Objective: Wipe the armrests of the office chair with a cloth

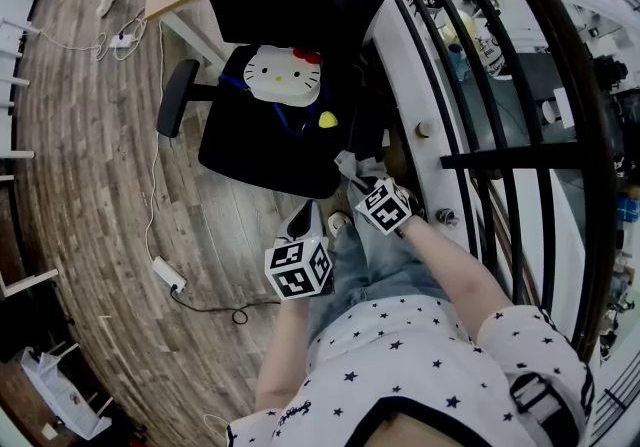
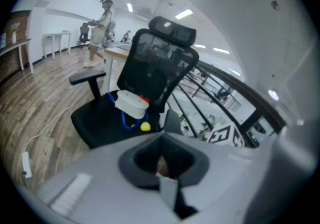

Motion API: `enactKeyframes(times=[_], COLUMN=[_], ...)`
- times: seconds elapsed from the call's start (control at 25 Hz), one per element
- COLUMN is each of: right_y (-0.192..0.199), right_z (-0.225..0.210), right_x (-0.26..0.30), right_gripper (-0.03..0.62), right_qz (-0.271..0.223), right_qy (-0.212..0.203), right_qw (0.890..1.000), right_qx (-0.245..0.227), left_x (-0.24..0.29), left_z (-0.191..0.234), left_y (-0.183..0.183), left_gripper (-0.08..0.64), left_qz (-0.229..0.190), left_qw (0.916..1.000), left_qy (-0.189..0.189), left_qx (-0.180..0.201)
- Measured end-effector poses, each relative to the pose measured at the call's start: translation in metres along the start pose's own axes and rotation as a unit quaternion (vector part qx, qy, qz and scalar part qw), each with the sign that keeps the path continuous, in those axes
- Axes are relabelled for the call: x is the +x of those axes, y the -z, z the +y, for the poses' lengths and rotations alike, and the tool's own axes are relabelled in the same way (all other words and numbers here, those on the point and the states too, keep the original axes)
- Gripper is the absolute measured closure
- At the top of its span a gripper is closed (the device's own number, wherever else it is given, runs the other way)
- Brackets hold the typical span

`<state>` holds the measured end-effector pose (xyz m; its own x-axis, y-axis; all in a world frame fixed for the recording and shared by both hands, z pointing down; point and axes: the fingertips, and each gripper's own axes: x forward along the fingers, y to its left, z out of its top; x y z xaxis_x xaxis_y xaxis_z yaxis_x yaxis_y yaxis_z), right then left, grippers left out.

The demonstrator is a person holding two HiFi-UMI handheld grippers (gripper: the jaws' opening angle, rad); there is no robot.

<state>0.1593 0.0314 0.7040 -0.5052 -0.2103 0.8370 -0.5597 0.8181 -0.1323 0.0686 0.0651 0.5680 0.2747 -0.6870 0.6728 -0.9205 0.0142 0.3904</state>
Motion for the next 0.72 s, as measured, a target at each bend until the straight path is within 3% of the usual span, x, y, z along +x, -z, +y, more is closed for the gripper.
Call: enactKeyframes(times=[0.24,0.72], right_y=[-0.006,-0.085], right_z=[0.006,0.015], right_x=[-0.015,-0.074], right_gripper=[0.566,0.566], right_qz=[-0.009,-0.121], right_qy=[-0.008,-0.05], right_qw=[1.0,0.991], right_qx=[-0.003,-0.025], left_x=[-0.006,-0.016], left_z=[-0.001,0.013], left_y=[-0.003,-0.037], left_gripper=[0.557,0.557], left_qz=[-0.007,-0.053], left_qw=[0.9999,0.9964], left_qy=[-0.008,-0.056], left_qx=[-0.008,-0.037])
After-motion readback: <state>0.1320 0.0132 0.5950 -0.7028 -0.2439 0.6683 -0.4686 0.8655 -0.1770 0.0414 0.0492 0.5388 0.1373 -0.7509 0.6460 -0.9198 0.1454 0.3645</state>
